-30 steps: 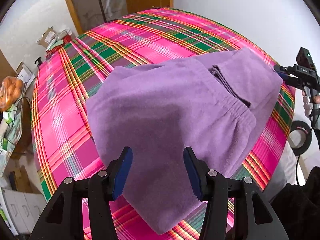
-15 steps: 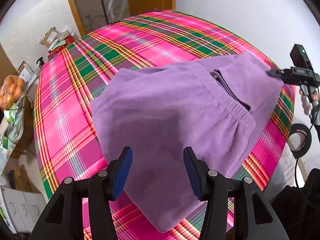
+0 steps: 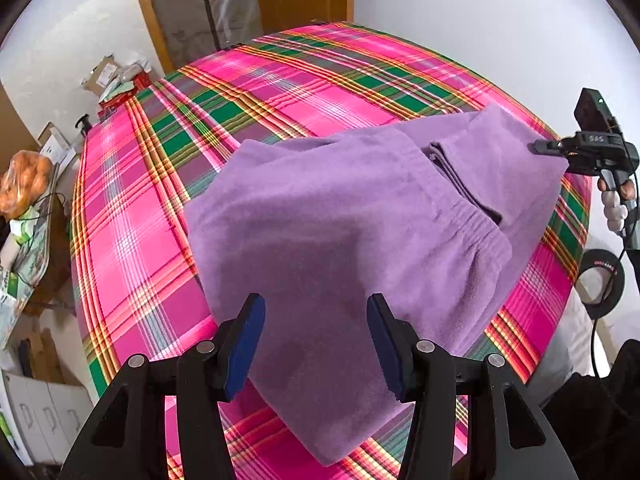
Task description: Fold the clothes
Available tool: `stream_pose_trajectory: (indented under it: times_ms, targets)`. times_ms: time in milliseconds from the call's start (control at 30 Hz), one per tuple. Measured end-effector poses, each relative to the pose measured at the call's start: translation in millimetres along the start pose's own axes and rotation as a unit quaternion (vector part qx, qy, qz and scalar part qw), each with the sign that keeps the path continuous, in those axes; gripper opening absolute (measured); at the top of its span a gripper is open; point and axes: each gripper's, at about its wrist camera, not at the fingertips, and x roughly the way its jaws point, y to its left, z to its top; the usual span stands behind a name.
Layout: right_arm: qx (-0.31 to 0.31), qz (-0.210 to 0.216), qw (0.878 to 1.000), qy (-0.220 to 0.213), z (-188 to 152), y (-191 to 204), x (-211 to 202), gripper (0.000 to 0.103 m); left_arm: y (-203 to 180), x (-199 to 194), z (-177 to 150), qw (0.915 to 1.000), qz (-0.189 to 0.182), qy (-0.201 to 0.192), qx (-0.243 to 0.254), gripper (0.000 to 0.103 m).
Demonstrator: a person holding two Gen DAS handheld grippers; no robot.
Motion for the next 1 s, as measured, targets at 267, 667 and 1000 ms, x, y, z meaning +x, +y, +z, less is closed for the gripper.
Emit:
stream_pose_trajectory:
  times_ms: [267, 667, 1000]
  targets:
    - [-0.033, 0.033, 0.998, -0.047, -1, 42, -24, 0.017, 11, -2, -1, 0.9998, 0.014, 0.002, -0.013, 0.055]
    - [-0.144, 0.101, 0.983, -0.058, 2, 159, -34, 0.016, 17, -9, -3, 0.9997, 0.017, -0.004, -0.019, 0.055]
    - [-0.211, 0.135, 0.968, -0.026, -9, 239, -4, 0.016, 27, -19, -6, 0.9987, 0.031, -0.008, -0.039, 0.055]
